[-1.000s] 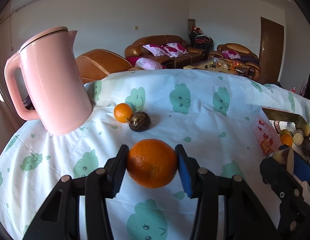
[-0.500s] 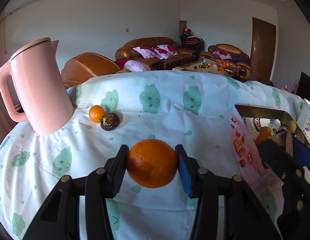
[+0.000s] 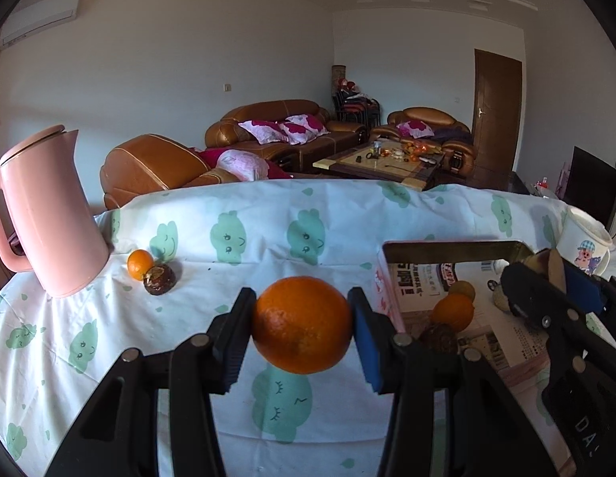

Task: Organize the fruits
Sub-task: 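Carry the orange and cake slice over the tin tray with both grippers, then open both grippers to release the orange and cake slice into the tray, then move both grippers back toward the mandarin and passion fruit on the sheet, then grasp the passion fruit with the right gripper while the left gripper grasps the small mandarin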

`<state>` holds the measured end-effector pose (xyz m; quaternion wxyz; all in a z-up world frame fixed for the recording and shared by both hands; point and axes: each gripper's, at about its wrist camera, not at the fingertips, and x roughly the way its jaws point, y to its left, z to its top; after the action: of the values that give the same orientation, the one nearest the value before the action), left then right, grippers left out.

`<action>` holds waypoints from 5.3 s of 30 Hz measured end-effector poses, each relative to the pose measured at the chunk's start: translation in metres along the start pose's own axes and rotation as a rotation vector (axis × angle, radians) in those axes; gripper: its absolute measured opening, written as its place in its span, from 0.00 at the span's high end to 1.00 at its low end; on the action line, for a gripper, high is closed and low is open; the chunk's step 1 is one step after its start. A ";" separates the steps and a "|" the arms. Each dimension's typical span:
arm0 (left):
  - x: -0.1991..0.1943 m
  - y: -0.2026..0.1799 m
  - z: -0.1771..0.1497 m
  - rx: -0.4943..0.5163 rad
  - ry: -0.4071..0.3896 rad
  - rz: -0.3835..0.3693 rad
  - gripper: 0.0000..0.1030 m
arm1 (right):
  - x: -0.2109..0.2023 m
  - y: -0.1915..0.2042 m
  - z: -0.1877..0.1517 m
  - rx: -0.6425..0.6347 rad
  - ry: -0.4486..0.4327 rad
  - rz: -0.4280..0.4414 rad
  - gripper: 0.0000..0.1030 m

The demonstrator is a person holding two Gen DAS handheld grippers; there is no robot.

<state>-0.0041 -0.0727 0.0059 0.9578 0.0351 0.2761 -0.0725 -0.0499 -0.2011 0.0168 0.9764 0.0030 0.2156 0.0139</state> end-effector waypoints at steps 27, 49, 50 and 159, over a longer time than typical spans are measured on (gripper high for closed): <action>0.035 -0.104 0.030 0.068 0.018 -0.173 0.52 | 0.009 -0.106 0.009 0.136 -0.002 -0.200 0.65; 0.068 -0.099 0.023 0.045 0.109 -0.136 0.52 | 0.044 -0.106 0.005 0.154 0.116 -0.095 0.64; 0.068 -0.098 0.023 0.041 0.110 -0.137 0.52 | 0.045 -0.108 0.005 0.173 0.116 -0.068 0.64; 0.085 0.215 0.018 -0.194 0.185 0.260 0.08 | 0.111 0.149 0.029 0.096 0.089 0.110 0.60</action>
<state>0.1106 0.1270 -0.0184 0.9285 -0.0154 0.3616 0.0824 0.0592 -0.0492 -0.0022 0.9623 0.0610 0.2587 0.0570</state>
